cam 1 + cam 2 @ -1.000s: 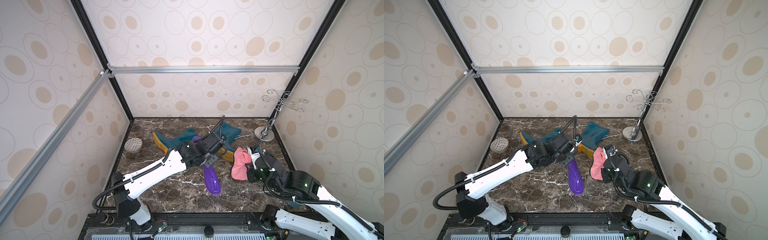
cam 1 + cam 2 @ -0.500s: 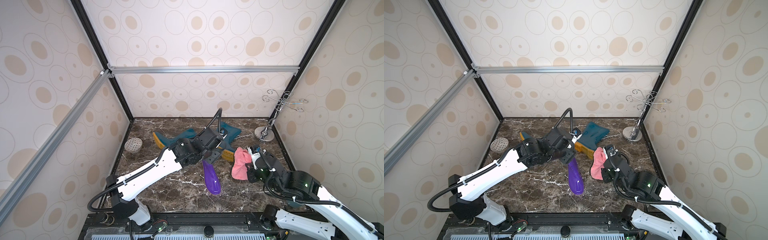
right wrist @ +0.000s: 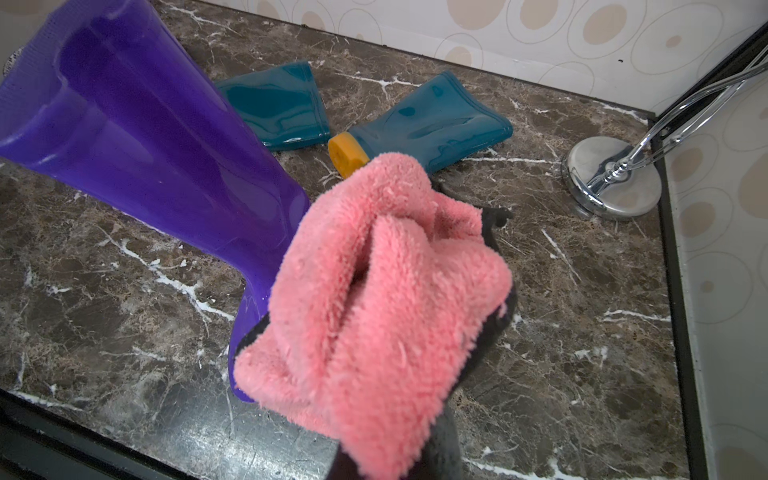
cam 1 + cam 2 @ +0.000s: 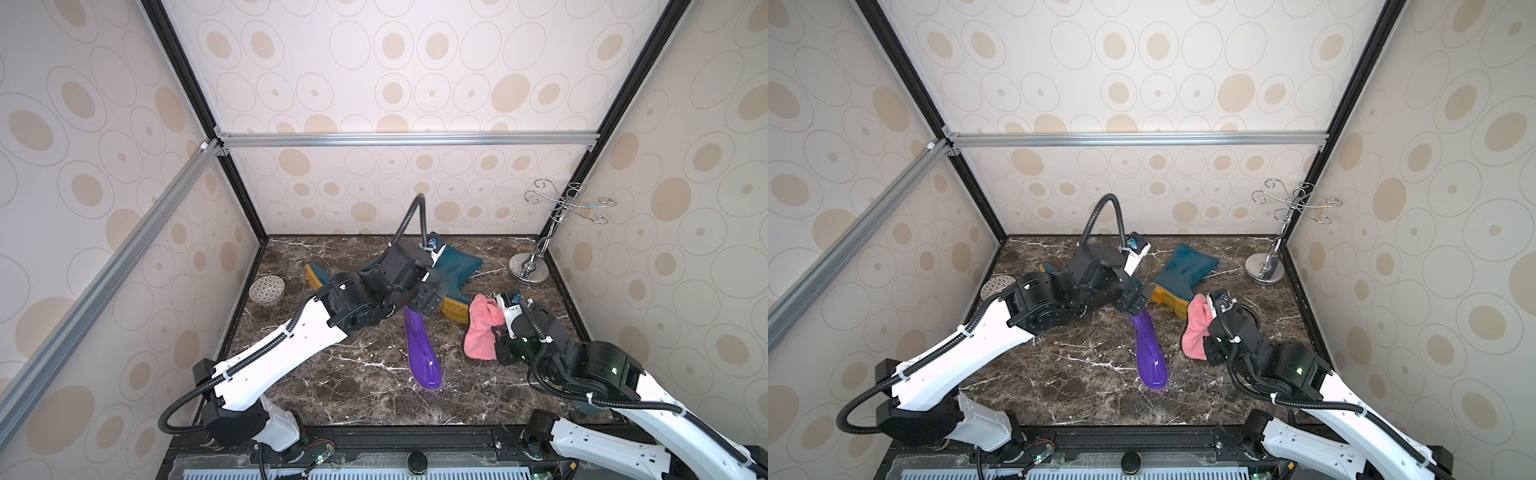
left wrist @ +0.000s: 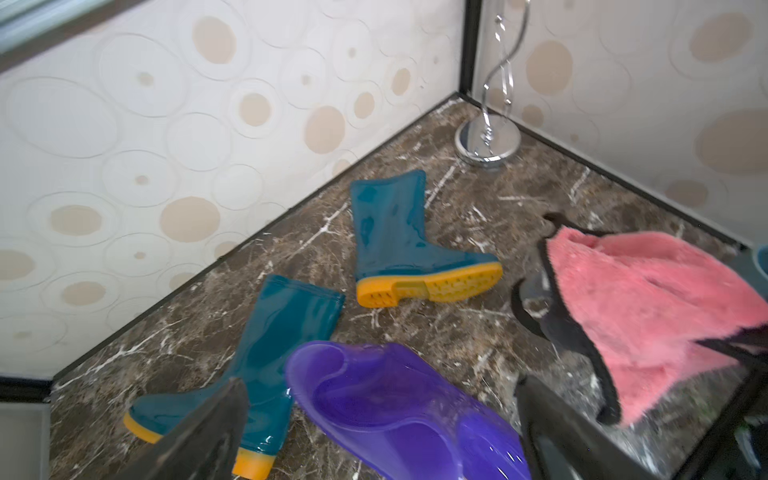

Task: Wipe the rubber boots with a cloth
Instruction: Place the rubber boot at the center of the board, then move the rubber boot to the center of the board.

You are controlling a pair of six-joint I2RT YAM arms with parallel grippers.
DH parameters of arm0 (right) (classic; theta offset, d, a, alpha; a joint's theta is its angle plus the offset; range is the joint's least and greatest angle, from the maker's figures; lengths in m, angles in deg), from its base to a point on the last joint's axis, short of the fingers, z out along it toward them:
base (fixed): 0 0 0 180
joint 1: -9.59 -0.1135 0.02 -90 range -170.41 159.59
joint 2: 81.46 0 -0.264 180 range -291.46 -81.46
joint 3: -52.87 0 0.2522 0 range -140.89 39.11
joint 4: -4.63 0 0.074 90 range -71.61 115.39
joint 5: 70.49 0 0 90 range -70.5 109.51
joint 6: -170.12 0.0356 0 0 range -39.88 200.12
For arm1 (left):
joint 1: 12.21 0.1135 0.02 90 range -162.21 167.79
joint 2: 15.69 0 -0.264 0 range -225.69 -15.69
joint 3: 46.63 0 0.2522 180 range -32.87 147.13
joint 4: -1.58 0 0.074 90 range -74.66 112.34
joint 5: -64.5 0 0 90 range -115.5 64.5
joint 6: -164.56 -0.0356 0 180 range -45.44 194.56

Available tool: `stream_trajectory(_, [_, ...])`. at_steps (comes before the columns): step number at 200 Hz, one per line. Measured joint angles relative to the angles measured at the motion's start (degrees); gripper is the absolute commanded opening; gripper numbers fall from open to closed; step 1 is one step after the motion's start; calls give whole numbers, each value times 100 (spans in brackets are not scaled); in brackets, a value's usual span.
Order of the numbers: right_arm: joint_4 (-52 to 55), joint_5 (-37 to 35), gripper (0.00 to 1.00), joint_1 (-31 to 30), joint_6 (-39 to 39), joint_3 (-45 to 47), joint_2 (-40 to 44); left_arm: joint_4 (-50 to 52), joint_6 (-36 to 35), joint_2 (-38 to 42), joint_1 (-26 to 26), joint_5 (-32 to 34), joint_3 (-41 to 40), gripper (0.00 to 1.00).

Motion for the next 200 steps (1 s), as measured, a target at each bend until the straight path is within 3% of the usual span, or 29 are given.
stream_trajectory(35, [13,15,0,2,-66,-192,-129,-321,518,739,1222,66,-723,100])
stream_trajectory(84, [-9,221,0,2,-136,-409,-448,-903,1353,1351,3005,-592,-2280,100])
stream_trajectory(102, [-26,271,0,2,-160,-481,-463,-1113,1639,1403,3447,-748,-2970,100])
stream_trajectory(162, [-46,433,0,2,-256,-647,-570,-2258,2297,1556,4168,-1143,-4878,93])
stream_trajectory(200, [-33,522,0,2,-356,-1071,-688,-3036,2549,1327,4312,-1340,-5735,90])
